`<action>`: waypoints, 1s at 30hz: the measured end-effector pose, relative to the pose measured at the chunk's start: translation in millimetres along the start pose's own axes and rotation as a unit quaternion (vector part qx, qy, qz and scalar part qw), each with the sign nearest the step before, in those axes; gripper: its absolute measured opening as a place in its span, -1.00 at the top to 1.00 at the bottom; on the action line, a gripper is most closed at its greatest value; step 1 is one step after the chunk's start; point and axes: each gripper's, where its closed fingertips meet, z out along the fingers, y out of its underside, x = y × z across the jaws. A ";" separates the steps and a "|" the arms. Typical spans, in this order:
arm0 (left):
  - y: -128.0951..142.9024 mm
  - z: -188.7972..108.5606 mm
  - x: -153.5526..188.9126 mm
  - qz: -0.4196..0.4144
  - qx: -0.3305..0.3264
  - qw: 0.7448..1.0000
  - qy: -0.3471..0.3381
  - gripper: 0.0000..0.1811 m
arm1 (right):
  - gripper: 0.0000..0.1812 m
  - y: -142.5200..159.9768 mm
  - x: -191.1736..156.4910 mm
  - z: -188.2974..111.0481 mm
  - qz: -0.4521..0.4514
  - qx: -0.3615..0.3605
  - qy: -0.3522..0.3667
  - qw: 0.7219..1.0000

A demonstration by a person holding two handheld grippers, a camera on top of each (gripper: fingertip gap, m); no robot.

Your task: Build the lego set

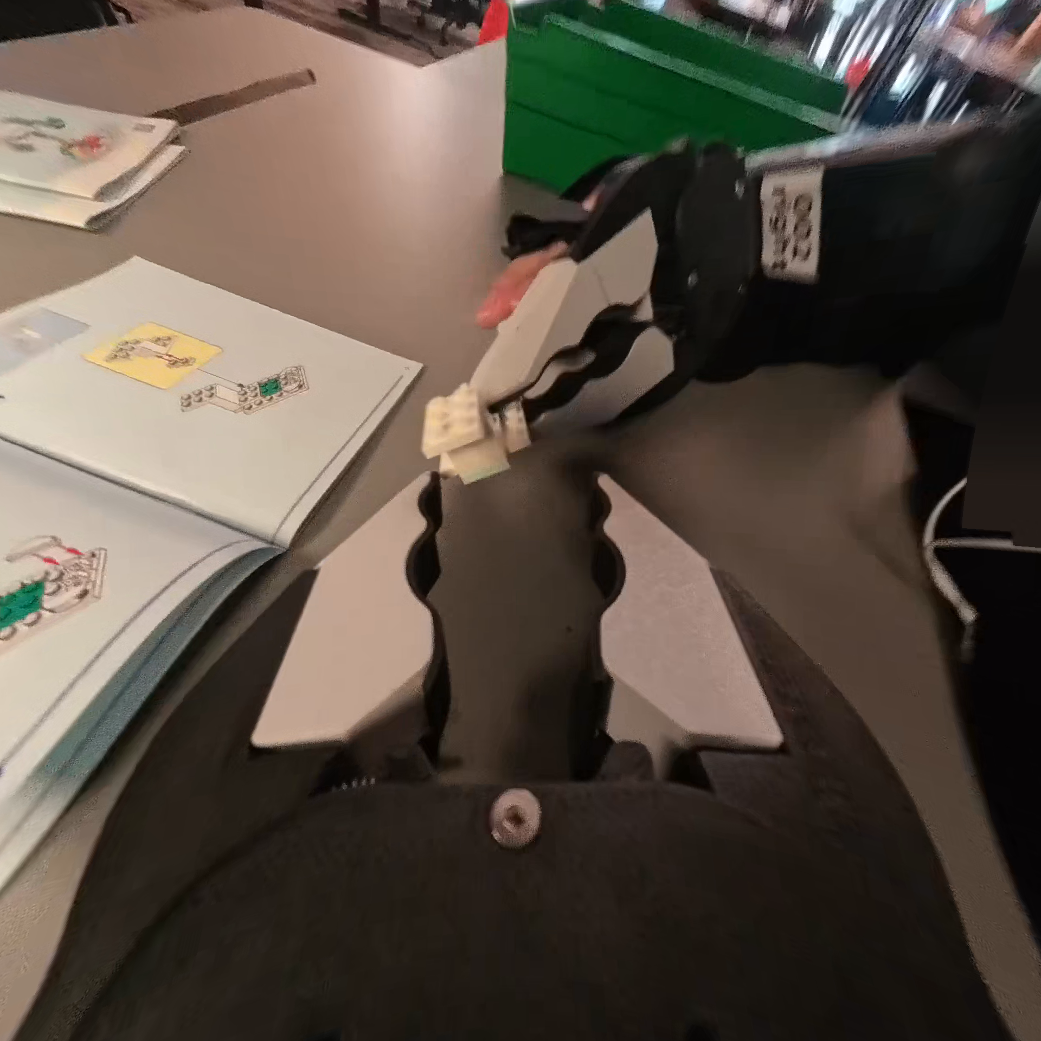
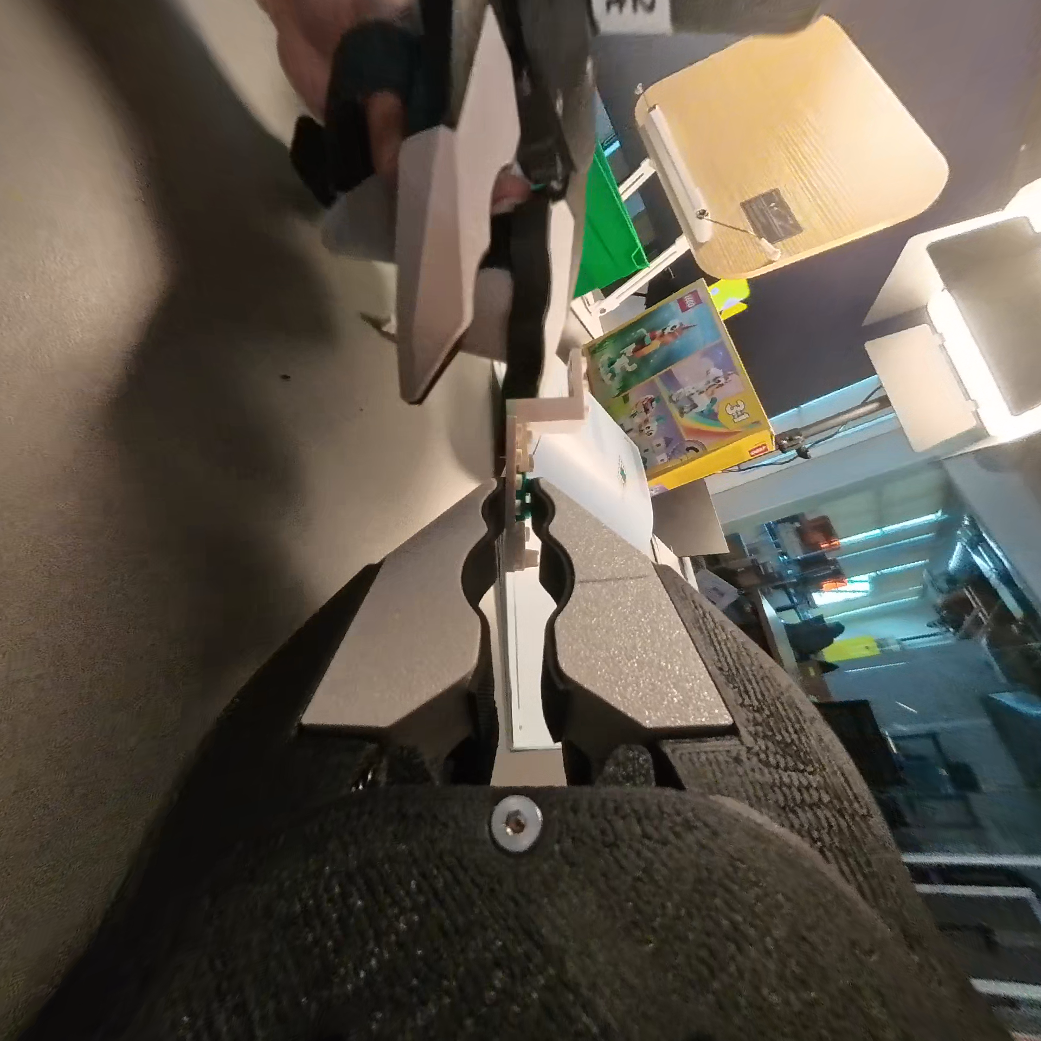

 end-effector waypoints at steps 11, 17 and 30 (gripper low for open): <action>-15.2 -8.3 -6.6 -0.113 0.074 0.990 0.043 0.82 | 0.93 -3.3 1.8 -1.6 0.004 0.016 0.005 1.000; -13.9 -6.9 -8.4 -0.158 0.075 0.983 0.054 0.83 | 0.76 -8.9 5.2 -1.8 -0.001 0.028 0.020 0.999; -14.6 -4.9 -1.3 -0.129 0.067 0.988 0.049 0.83 | 0.93 -8.9 1.1 -0.2 -0.059 -0.016 0.014 0.998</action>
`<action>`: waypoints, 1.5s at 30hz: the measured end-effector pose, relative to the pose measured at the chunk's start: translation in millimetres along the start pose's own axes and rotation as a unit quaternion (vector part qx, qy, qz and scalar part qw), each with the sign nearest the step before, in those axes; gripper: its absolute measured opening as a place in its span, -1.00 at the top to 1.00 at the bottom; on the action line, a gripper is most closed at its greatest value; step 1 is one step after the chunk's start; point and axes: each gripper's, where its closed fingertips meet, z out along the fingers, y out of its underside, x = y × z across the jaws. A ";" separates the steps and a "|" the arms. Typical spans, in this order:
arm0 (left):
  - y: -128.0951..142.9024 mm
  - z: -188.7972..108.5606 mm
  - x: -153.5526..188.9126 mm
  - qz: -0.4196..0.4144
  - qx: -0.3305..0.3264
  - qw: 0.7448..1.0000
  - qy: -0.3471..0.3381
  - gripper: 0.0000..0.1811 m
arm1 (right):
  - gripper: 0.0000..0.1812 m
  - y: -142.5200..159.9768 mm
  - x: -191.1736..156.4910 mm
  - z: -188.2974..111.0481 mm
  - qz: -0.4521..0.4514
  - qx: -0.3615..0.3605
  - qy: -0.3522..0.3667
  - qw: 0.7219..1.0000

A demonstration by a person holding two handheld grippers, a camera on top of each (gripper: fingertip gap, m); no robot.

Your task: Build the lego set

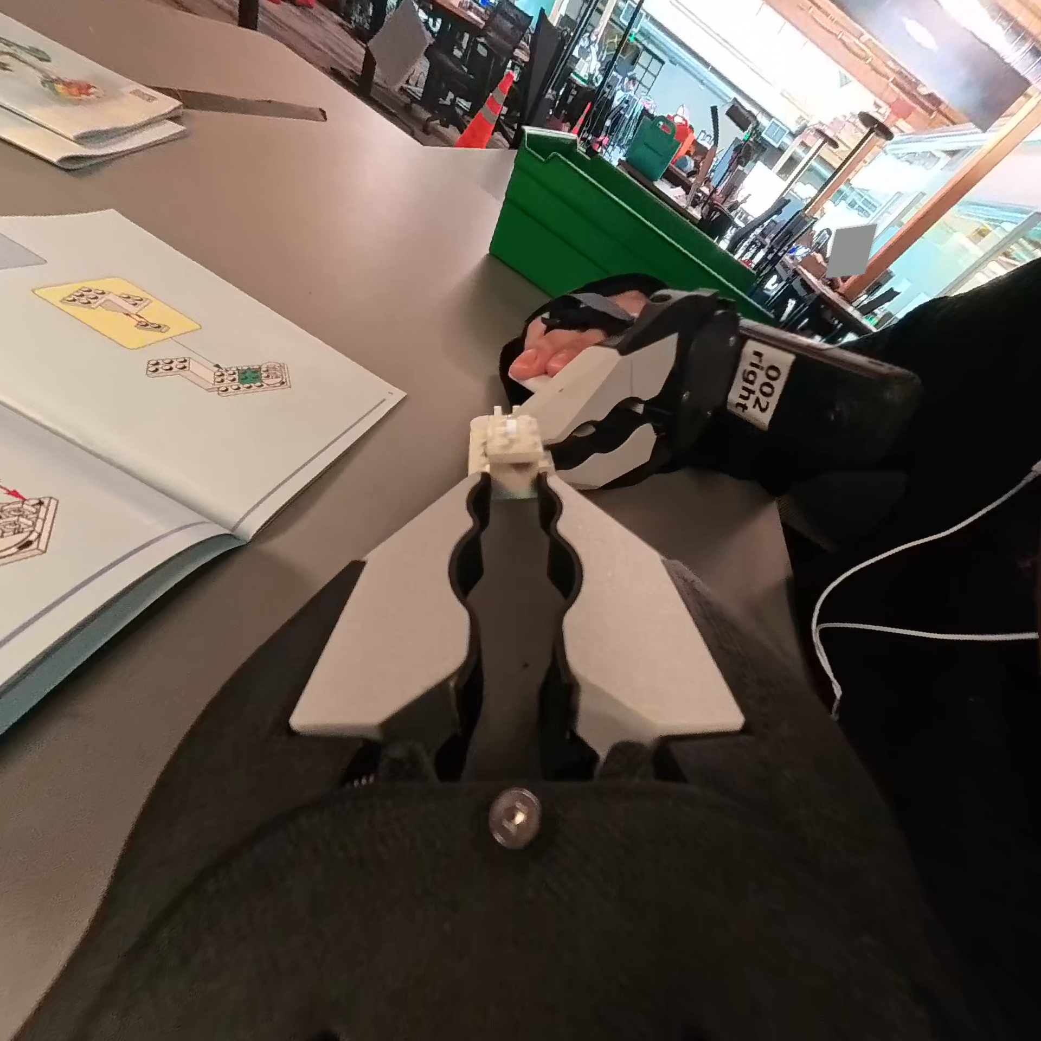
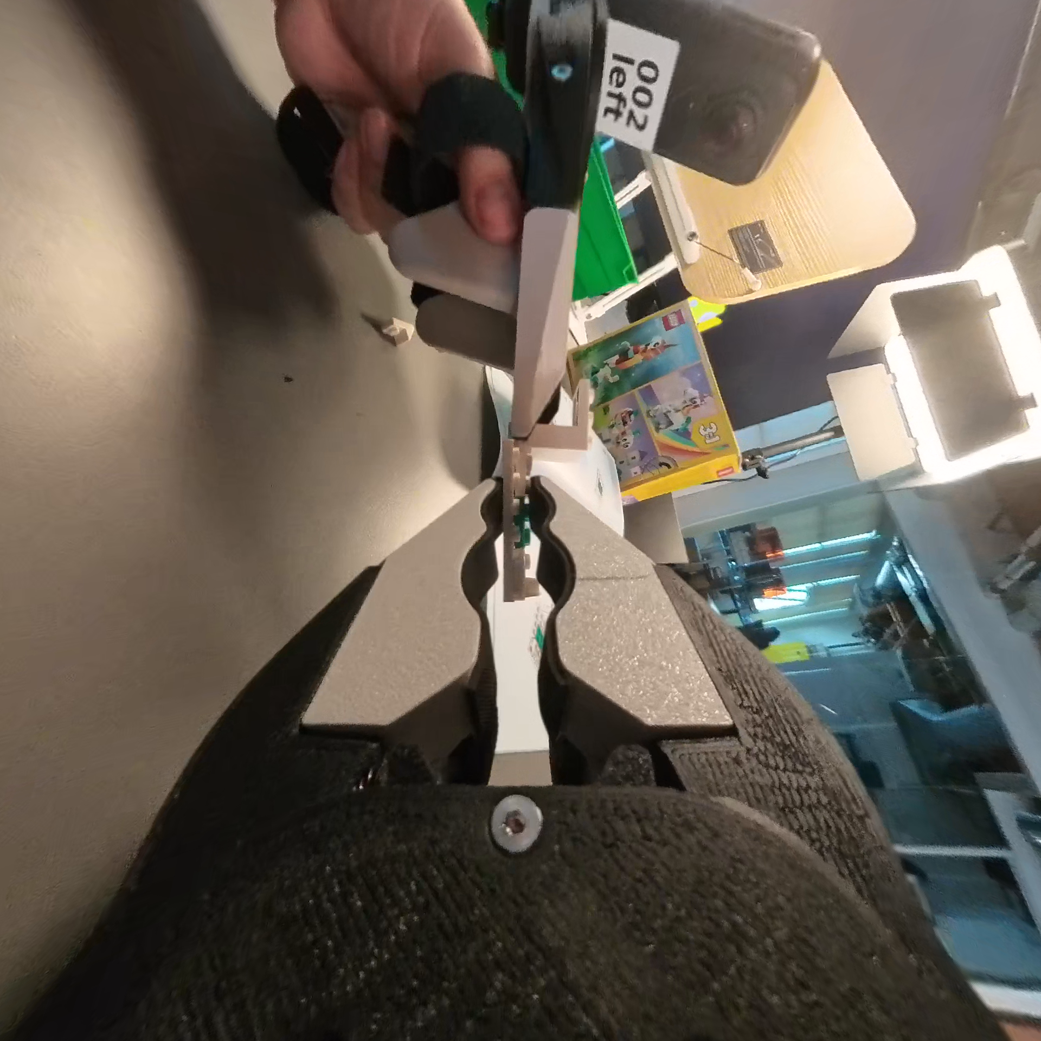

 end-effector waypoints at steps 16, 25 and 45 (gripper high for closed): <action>-3.9 -5.9 0.1 -0.034 0.006 0.999 0.026 0.83 | 0.67 -0.4 -1.6 0.4 0.078 0.032 -0.016 0.996; 6.3 -4.0 -5.2 0.001 -0.030 1.000 -0.001 0.83 | 0.75 -0.3 -5.8 -2.7 0.023 0.039 -0.009 0.999; 69.3 38.4 46.5 0.184 -0.205 0.961 0.038 0.82 | 0.65 80.6 68.8 -36.0 0.131 0.025 0.131 0.982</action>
